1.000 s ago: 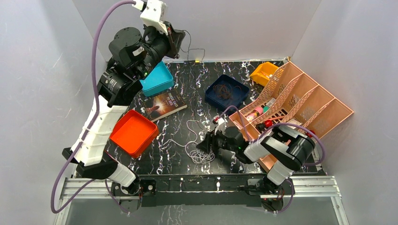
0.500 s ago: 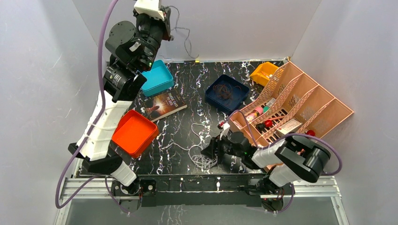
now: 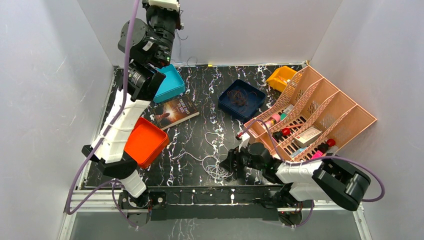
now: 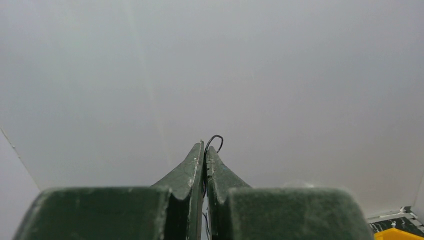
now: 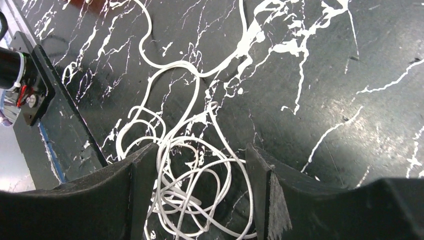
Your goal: Untangle the cables
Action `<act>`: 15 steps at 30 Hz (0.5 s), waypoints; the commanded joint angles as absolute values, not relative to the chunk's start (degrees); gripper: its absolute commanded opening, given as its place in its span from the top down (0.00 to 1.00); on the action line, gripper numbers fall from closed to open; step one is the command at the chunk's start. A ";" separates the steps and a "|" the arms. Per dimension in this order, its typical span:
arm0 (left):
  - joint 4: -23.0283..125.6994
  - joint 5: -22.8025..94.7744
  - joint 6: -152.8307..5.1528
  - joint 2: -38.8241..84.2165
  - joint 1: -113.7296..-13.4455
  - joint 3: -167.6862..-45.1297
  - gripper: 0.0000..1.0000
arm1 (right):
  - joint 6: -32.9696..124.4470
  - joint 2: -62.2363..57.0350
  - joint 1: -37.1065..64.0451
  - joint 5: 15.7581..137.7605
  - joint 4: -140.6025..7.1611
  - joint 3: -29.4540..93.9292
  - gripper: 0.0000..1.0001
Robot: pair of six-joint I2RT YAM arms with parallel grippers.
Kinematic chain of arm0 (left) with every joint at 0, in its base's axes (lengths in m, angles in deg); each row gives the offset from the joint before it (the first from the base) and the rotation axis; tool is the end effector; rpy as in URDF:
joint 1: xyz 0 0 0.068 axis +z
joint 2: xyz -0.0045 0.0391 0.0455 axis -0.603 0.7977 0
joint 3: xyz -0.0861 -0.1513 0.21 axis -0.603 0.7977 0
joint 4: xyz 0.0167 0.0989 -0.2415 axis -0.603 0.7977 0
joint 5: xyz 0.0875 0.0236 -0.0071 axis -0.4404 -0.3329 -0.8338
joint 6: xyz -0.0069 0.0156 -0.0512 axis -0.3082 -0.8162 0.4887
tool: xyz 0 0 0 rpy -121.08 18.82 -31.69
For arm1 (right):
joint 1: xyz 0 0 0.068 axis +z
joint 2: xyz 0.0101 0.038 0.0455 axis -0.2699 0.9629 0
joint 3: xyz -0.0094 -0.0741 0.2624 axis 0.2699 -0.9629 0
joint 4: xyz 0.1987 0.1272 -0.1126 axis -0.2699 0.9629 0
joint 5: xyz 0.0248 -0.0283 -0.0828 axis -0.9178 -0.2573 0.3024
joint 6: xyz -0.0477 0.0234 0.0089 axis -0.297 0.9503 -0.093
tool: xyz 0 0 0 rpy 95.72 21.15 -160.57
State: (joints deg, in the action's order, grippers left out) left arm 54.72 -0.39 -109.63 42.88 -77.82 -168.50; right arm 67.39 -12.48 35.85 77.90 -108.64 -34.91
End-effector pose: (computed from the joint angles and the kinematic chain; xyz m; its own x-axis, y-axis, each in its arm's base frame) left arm 0.2257 -0.1721 0.6401 0.5393 0.0128 -0.8420 0.0775 0.9949 0.0648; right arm 0.1229 0.1609 0.1334 -0.6015 0.0044 -0.7989 -0.6332 0.6071 0.4801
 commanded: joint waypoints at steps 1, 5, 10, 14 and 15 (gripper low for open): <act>52.36 -2.87 -112.75 43.48 -78.02 -166.52 1.00 | 64.70 -17.48 36.18 80.00 -99.65 -32.91 0.27; 54.07 -3.00 -111.78 44.67 -77.69 -163.88 1.00 | 62.40 -23.67 36.17 80.88 -93.19 -29.87 0.25; 58.93 -0.30 -105.89 46.76 -74.35 -163.55 1.00 | 59.59 -30.41 36.19 80.62 -85.78 -25.70 0.22; 65.44 6.05 -97.08 48.36 -67.43 -165.12 1.00 | 58.49 -35.07 36.18 79.91 -82.03 -22.70 0.19; 66.53 7.64 -95.43 48.72 -66.00 -165.21 1.00 | 58.29 -35.87 36.18 79.71 -81.42 -21.63 0.18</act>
State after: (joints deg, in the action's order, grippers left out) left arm 61.03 2.14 -104.12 49.11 -71.98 -163.42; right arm 60.81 -32.39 35.85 79.91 -85.56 -26.69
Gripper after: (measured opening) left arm 0.010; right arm 0.803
